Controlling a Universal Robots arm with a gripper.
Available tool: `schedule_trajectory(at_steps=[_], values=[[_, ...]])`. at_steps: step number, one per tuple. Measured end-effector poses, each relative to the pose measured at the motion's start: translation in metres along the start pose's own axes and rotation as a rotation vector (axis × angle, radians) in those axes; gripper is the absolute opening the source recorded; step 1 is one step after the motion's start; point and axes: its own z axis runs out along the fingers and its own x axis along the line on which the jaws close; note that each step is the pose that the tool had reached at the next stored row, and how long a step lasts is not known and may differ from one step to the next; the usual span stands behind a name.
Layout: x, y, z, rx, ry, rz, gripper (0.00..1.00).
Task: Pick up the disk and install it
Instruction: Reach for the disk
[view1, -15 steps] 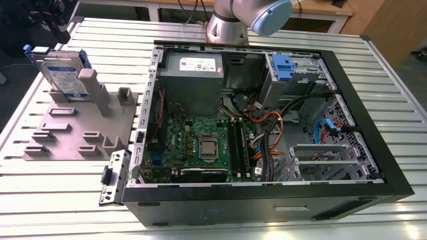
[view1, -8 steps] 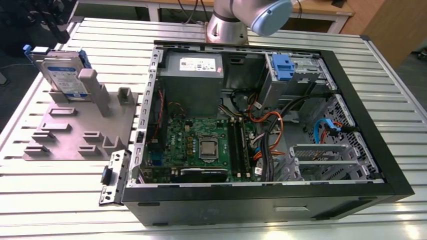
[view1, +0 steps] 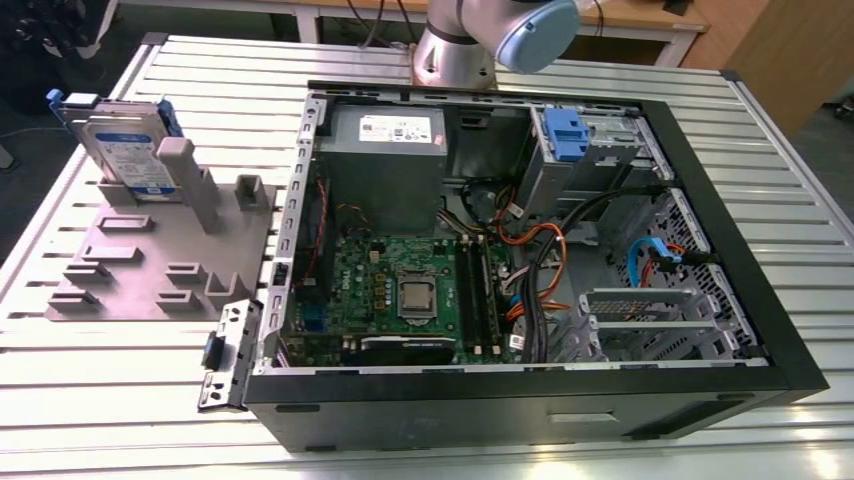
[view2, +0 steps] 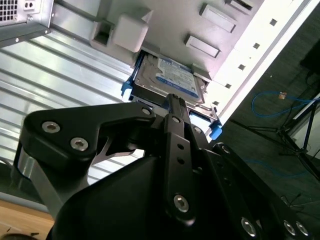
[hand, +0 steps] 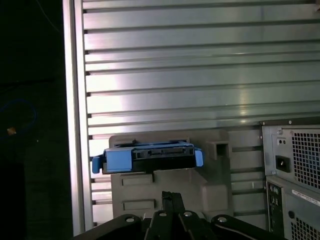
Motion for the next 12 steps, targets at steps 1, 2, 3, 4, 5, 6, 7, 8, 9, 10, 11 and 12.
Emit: schedule_trajectory(at_steps=[1,2,3,4,5,6,7,8,9,10,11,12], values=[[0.0,0.0,0.0,0.0,0.0001,0.0,0.11],[0.0001,0.0,0.0,0.0001,0.0001,0.0,0.11],[0.0001,0.0001,0.0,0.0,0.0001,0.0,0.11],[0.0002,0.0001,0.0,0.0001,0.0002,0.0,0.11],[0.0002,0.0,0.0,0.0001,0.0001,0.0,0.11],[0.0002,0.0,0.0,0.0,0.0001,0.0,0.11],[0.0002,0.0,0.0,0.0001,0.0001,0.0,0.11],[0.0002,0.0,0.0,0.0001,0.0002,0.0,0.11],[0.0002,0.0,0.0001,0.0,0.0001,0.0,0.11],[0.0004,0.0,0.0001,0.0,0.0001,0.0,0.11],[0.001,-0.0001,0.0002,0.0,0.0001,0.0,0.11],[0.0019,0.0,0.0002,0.0001,0.0001,0.0,0.11]])
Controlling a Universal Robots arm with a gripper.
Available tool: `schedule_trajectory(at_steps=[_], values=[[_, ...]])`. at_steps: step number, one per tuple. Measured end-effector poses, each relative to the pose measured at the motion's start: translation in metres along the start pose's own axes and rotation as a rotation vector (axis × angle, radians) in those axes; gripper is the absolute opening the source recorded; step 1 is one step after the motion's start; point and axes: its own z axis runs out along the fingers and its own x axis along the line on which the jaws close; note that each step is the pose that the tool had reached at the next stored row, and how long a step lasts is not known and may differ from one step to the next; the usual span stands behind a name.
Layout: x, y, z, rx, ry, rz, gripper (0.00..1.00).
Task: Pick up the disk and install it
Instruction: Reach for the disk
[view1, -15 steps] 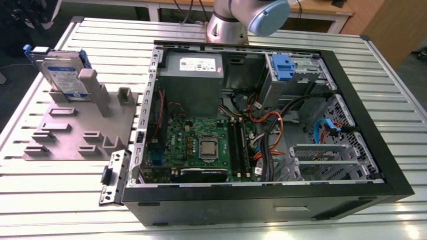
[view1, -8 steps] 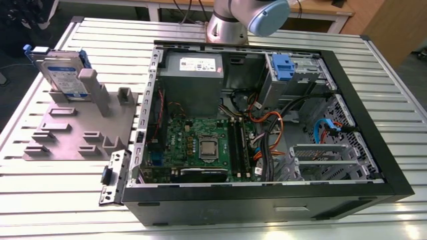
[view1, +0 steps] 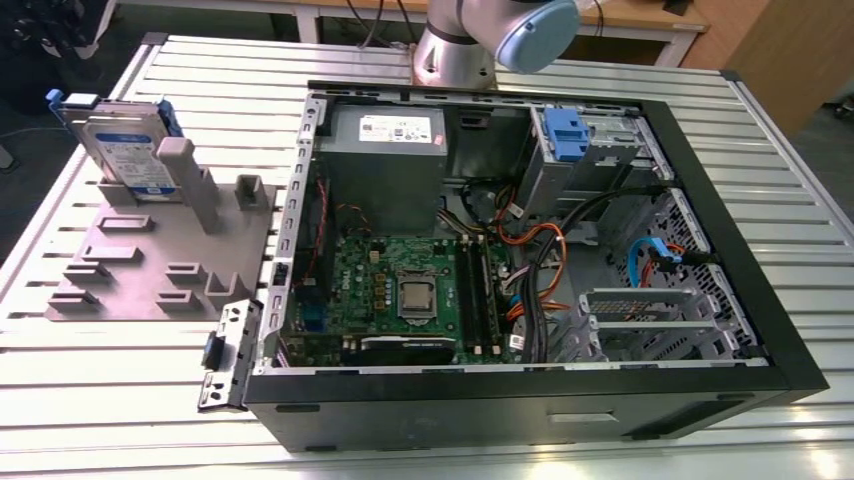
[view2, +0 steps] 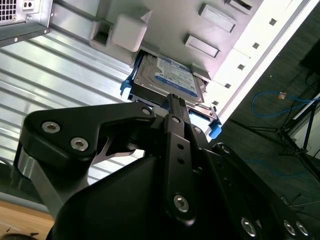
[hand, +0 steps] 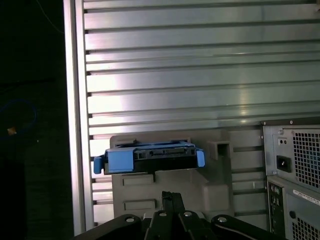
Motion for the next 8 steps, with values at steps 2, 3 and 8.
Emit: schedule_trajectory(at_steps=[2,3,8], values=[[0.0039,-0.0003,0.0003,0.0,0.0,0.0,0.11],[0.0061,-0.0005,0.0004,0.0,0.0,0.0,0.11],[0.0175,0.0015,0.0029,-0.0001,-0.0001,0.0,0.11]])
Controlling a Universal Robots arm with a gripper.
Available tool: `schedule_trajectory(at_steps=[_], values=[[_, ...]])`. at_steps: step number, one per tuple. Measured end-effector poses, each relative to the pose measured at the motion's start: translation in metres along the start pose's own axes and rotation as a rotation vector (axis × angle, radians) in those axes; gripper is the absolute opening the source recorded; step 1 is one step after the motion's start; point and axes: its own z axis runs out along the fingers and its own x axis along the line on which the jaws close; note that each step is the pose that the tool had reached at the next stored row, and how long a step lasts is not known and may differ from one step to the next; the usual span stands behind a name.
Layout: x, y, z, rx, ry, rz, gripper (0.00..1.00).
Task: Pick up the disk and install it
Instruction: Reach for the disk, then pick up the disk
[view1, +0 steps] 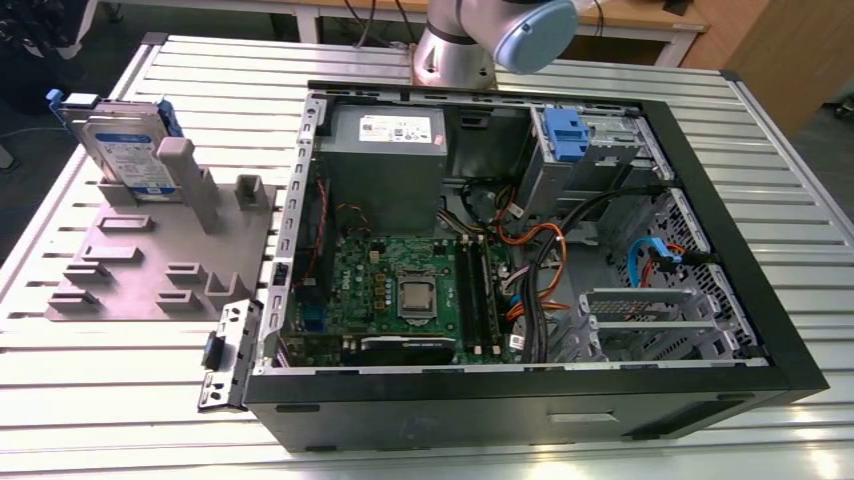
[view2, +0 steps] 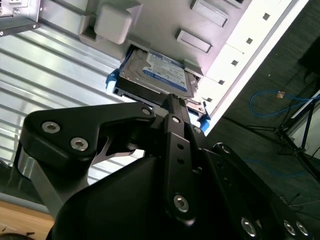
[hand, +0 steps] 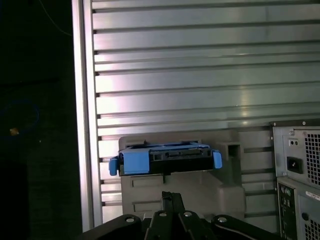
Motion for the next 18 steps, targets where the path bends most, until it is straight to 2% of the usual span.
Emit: schedule_trajectory(at_steps=[4,7,18], values=[[0.0112,0.0056,0.005,0.0001,0.0003,0.0,0.11],[0.0194,0.0059,0.008,0.0001,0.0004,0.0,0.11],[0.0226,0.0056,0.0081,0.0001,0.0006,0.0,0.11]])
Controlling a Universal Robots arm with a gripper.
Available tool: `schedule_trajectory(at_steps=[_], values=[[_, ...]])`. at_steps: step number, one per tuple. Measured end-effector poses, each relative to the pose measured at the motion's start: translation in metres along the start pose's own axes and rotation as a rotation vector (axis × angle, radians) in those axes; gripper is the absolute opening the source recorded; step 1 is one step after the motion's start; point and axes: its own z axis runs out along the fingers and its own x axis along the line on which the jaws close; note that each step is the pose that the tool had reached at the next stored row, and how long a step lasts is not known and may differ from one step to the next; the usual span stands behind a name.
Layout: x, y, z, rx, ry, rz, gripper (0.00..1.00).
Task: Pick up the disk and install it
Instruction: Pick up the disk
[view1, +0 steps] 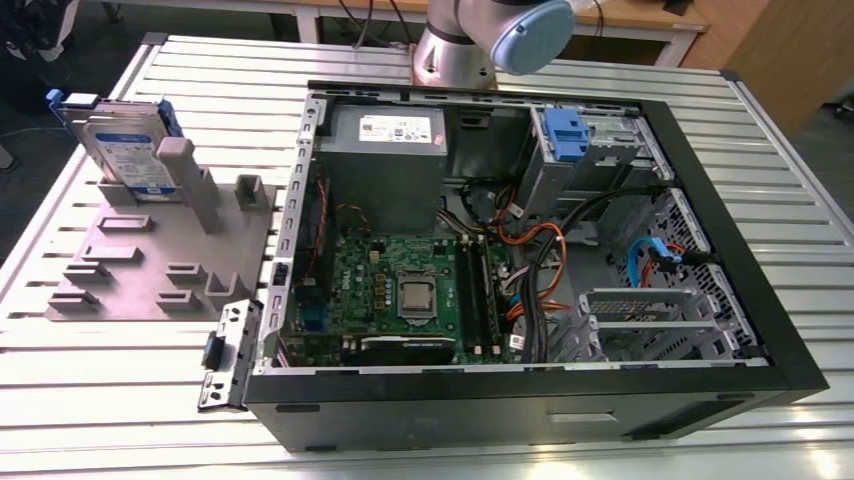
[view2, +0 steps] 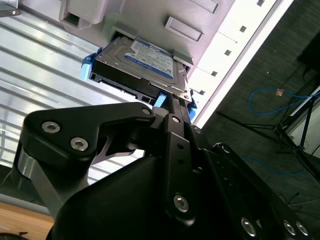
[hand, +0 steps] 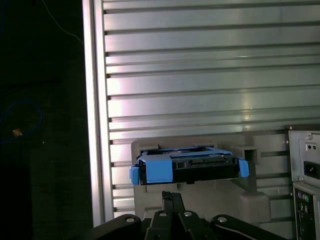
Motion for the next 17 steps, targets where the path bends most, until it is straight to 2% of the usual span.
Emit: schedule_trajectory(at_steps=[12,17], values=[[0.0003,0.0,0.0,-0.0002,0.0002,-0.005,0.11],[0.0003,0.0,0.0,-0.0016,0.0028,-0.065,0.11]])
